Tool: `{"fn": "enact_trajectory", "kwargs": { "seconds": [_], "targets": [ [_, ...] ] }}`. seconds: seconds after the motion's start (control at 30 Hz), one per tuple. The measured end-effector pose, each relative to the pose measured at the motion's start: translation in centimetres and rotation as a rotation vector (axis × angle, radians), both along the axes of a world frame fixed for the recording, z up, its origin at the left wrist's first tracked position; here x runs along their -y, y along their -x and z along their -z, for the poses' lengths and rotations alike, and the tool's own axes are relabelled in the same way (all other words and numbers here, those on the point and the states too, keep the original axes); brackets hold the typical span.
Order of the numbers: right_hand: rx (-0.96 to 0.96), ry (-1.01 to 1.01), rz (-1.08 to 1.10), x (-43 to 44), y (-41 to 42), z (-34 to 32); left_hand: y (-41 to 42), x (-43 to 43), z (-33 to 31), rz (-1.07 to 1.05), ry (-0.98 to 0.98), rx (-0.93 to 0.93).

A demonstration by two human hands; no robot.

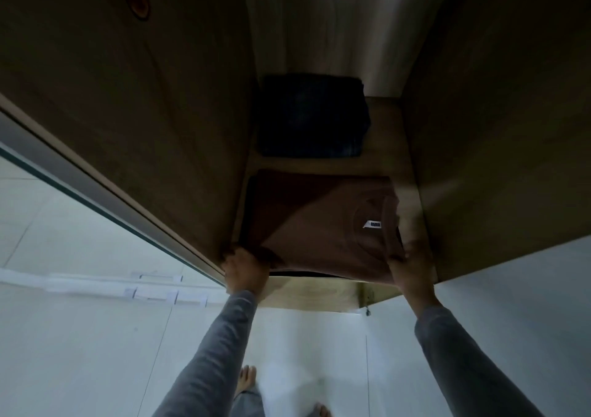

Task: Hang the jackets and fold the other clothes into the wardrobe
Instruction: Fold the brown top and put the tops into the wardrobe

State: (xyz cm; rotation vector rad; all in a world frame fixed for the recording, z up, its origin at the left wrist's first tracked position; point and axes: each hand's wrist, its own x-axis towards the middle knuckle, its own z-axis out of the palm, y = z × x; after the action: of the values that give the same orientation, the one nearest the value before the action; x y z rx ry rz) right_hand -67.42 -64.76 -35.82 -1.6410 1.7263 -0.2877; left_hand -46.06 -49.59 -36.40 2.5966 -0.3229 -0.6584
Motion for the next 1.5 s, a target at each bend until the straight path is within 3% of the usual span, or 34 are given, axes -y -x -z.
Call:
{"fn": "enact_trajectory", "kwargs": {
  "seconds": [0.07, 0.17, 0.23, 0.3, 0.4, 0.57, 0.63, 0.77, 1.3, 1.5],
  "targets": [
    [-0.128, 0.182, -0.089, -0.1, -0.4, -1.0, 0.5, 0.4, -1.0, 0.157, -0.125, 0.142],
    [-0.050, 0.483, -0.293, 0.1, -2.4, -1.3, 1.3, 2.5, -1.5, 0.412, 0.098, 0.376],
    [-0.118, 0.558, -0.512, 0.5, -5.1, -0.8, 1.0, 5.2, -0.9, 0.632, 0.200, 0.442],
    [-0.211, 0.554, -0.701, 1.3, -7.7, 0.6, 0.0, 7.4, 0.7, 0.755, 0.144, 0.445],
    [-0.358, 0.534, -0.765, 2.6, -8.6, 3.9, -2.1, 7.3, 3.6, 0.722, 0.049, 0.452],
    [-0.386, 0.652, -0.609, 3.0, -7.0, 6.6, -3.8, 3.7, 6.6, 0.517, 0.027, 0.498],
    [-0.409, 0.678, -0.559, 1.7, -6.4, 6.8, -2.8, 3.2, 6.2, 0.445, -0.008, 0.605],
    [-0.435, 0.688, -0.604, -0.5, -4.5, 7.4, 0.0, 1.8, 6.8, 0.600, 0.044, 0.710],
    [-0.358, 0.630, -0.661, 1.7, -7.1, 8.4, -3.7, 2.3, 8.7, 0.623, 0.044, 0.656],
    [-0.360, 0.641, -0.773, 0.6, -5.8, 8.8, -2.8, 1.7, 8.4, 0.541, -0.012, 0.508]
  ]
}}
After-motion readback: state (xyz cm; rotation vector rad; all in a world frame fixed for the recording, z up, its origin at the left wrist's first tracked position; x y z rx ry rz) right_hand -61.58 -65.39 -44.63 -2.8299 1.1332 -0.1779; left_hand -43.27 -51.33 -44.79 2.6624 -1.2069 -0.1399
